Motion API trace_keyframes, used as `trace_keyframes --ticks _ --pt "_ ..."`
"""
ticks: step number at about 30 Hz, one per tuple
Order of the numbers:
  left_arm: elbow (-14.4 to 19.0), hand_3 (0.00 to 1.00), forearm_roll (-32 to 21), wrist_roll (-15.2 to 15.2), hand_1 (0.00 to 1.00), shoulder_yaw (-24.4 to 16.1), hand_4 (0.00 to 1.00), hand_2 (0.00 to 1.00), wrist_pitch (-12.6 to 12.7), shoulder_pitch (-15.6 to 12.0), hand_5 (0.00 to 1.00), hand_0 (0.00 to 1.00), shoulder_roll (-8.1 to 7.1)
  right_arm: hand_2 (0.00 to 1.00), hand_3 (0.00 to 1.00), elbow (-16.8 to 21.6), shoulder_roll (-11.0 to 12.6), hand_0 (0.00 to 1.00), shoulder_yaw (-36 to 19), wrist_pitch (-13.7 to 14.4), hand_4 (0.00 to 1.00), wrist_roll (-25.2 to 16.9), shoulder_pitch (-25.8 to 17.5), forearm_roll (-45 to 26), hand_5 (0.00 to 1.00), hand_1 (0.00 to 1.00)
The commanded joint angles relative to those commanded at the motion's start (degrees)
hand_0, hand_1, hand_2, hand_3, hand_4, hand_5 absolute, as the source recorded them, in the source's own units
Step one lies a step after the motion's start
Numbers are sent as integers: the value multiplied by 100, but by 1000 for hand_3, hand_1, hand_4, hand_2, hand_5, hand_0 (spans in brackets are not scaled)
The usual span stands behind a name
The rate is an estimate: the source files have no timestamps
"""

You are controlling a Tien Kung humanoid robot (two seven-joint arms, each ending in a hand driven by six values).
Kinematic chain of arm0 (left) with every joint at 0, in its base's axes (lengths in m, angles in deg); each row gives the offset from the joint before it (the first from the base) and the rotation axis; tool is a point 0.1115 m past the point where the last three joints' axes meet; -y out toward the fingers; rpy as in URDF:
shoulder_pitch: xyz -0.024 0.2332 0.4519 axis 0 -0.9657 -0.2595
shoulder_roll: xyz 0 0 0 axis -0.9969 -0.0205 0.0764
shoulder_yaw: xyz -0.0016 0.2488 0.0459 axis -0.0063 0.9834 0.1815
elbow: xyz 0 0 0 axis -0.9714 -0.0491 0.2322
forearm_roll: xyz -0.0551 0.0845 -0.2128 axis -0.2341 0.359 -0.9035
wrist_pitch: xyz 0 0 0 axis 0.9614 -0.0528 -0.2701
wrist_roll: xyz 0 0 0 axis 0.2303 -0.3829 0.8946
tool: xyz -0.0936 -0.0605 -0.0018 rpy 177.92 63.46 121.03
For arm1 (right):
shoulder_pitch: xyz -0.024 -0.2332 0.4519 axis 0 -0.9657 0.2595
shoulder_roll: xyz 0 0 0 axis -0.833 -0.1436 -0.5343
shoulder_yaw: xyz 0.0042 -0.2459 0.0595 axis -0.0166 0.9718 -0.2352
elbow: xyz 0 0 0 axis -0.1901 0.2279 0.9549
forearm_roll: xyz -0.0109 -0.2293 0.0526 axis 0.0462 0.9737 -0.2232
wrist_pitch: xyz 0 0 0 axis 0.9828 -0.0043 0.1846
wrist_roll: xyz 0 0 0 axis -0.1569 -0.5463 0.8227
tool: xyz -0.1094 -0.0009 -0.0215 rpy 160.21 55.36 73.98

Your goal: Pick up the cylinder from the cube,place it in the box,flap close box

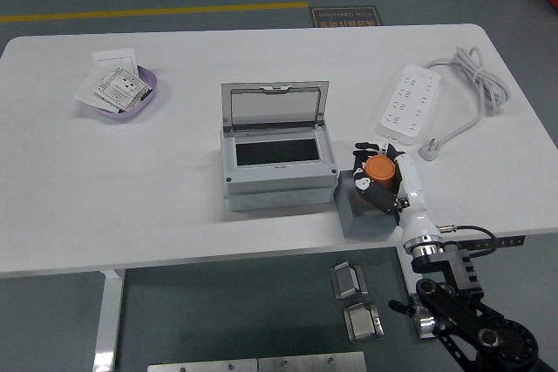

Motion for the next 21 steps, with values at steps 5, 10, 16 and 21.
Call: trace_keyframes --ticks 5,10,16,21 --pt "0 611 -12 7 637 16 672 503 0 1 298 640 6 336 309 6 -1 424 -11 46 2 -2 24 4 2 288" --pt "0 610 -26 16 637 37 672 503 0 4 295 639 6 275 273 29 -1 406 -36 98 2 -8 53 32 2 225" --pt "0 611 -26 21 637 42 673 503 2 9 294 639 5 263 267 47 -12 398 -85 167 2 -9 117 117 2 213" --pt "0 611 -11 11 637 34 673 503 4 6 294 639 3 257 266 46 -13 403 -118 221 2 -8 202 185 2 210"
